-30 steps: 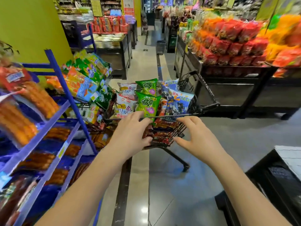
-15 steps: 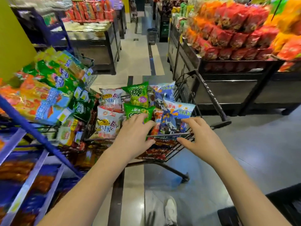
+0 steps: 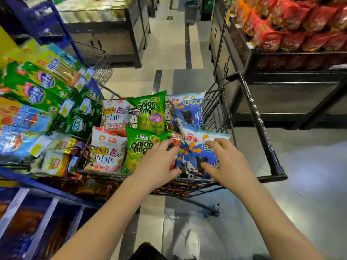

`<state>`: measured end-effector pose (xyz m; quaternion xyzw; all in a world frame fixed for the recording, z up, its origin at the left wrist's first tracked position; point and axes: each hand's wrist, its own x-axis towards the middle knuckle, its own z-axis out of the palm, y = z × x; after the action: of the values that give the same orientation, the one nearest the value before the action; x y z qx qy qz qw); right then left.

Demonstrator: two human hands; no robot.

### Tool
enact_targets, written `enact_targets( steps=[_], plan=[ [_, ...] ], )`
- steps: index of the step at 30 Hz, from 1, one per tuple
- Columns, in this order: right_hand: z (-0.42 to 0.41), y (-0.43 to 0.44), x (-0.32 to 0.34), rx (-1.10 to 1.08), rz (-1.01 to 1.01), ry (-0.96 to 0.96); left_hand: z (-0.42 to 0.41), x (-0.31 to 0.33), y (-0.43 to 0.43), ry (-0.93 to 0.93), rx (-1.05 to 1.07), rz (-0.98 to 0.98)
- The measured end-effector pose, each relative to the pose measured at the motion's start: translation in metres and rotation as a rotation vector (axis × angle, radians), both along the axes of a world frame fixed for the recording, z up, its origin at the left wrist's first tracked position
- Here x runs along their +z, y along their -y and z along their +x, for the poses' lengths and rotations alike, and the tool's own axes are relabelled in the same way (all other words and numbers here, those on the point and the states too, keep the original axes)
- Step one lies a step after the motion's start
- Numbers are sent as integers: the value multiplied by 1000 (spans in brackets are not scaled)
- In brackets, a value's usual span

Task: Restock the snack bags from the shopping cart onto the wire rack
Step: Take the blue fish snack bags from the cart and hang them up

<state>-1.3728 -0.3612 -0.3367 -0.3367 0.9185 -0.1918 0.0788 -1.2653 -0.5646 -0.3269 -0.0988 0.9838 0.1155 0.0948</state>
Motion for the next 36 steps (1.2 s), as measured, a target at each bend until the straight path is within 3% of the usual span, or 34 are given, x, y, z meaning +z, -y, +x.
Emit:
enact_targets(
  steps=[9, 18, 36],
  plan=[
    [-28, 8, -22, -41, -30, 54, -49, -61, -1, 126, 308, 593],
    [-32, 10, -17, -107, -63, 91, -75, -130, 5, 37, 441, 741],
    [-57, 33, -2, -200, -193, 53, -73, -65, 57, -78, 441, 833]
  ],
)
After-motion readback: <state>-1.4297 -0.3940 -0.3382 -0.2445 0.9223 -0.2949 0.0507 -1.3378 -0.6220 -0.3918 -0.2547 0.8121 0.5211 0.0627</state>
